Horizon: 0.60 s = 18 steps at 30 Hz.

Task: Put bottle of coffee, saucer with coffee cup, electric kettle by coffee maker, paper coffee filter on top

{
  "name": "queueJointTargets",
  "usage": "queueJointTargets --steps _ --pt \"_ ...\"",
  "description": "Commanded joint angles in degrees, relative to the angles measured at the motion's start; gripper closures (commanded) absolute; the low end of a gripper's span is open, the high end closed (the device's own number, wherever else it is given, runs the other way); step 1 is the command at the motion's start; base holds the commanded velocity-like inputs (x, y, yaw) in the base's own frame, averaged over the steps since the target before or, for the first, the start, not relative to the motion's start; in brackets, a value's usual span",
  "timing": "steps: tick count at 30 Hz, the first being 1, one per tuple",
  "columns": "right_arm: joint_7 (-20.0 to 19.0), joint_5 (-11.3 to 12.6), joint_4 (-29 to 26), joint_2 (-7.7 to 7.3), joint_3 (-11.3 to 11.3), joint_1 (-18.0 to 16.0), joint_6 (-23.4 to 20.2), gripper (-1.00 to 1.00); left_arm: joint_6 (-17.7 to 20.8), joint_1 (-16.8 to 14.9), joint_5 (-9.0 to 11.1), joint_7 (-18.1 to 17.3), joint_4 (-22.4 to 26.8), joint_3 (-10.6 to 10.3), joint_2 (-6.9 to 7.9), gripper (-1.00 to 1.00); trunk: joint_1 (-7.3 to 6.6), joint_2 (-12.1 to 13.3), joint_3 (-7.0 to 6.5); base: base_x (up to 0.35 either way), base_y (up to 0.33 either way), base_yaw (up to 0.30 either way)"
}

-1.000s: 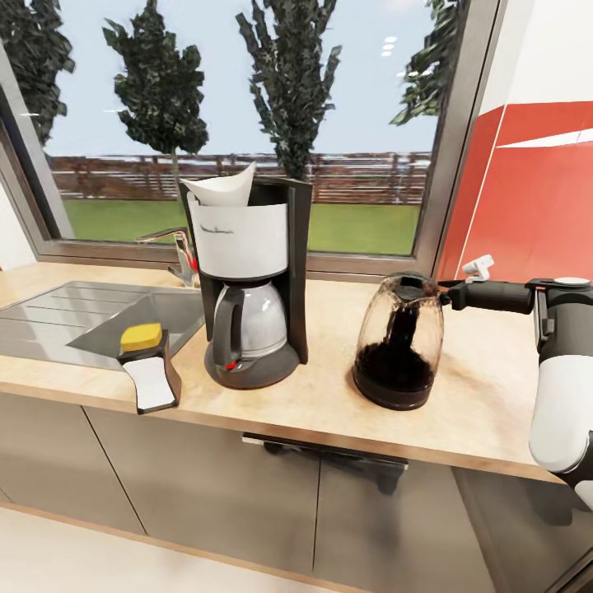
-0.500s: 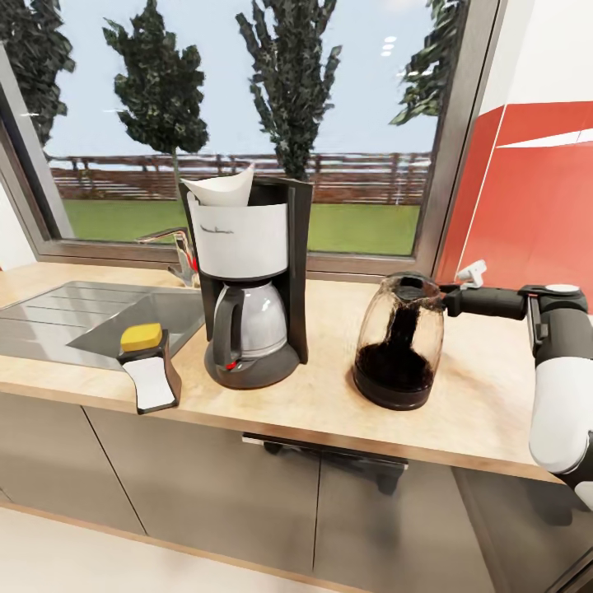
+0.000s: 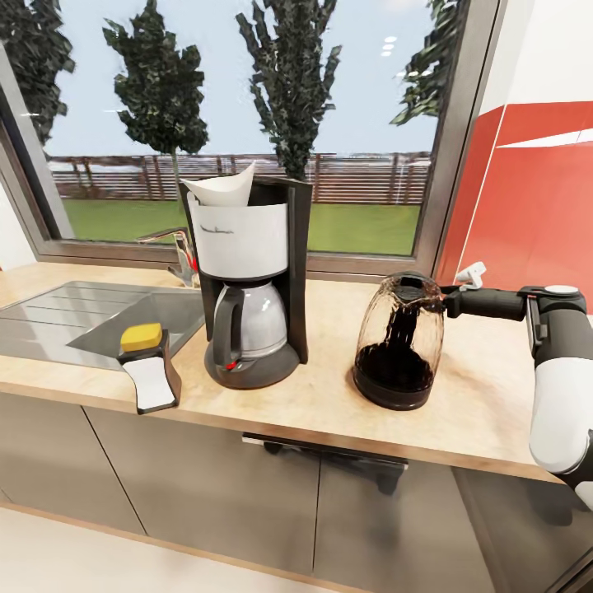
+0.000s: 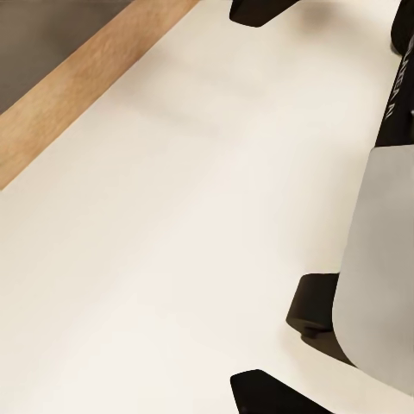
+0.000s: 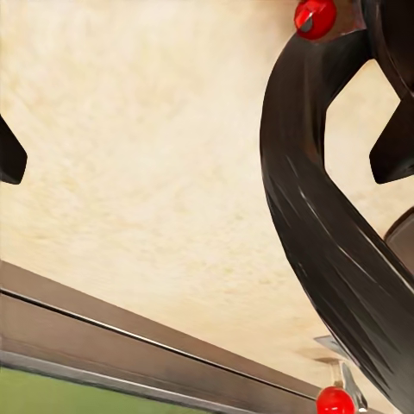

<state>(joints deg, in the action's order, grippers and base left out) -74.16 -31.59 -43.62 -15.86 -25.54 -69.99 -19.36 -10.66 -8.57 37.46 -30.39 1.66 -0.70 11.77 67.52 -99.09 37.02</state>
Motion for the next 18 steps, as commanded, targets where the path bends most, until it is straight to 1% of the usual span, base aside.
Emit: queueJointTargets --steps 1,11,18 --pt "-0.4 -0.3 -0.1 0.04 -0.2 -0.1 -0.6 -1.00 -0.2 0.0 0.1 -0.2 -0.1 -0.1 0.01 -1.00 0.00 0.0 0.06 0.000 0.000 0.000" --pt "-0.4 -0.3 -0.1 0.04 -0.2 -0.1 -0.5 -1.00 -0.2 0.0 0.1 -0.2 -0.1 -0.1 0.01 -1.00 0.00 0.0 0.06 0.000 0.000 0.000" --pt "-0.4 -0.3 -0.1 0.04 -0.2 -0.1 -0.6 -1.00 -0.2 0.0 0.1 -0.2 -0.1 -0.1 0.01 -1.00 0.00 0.0 0.06 0.036 0.041 0.000"
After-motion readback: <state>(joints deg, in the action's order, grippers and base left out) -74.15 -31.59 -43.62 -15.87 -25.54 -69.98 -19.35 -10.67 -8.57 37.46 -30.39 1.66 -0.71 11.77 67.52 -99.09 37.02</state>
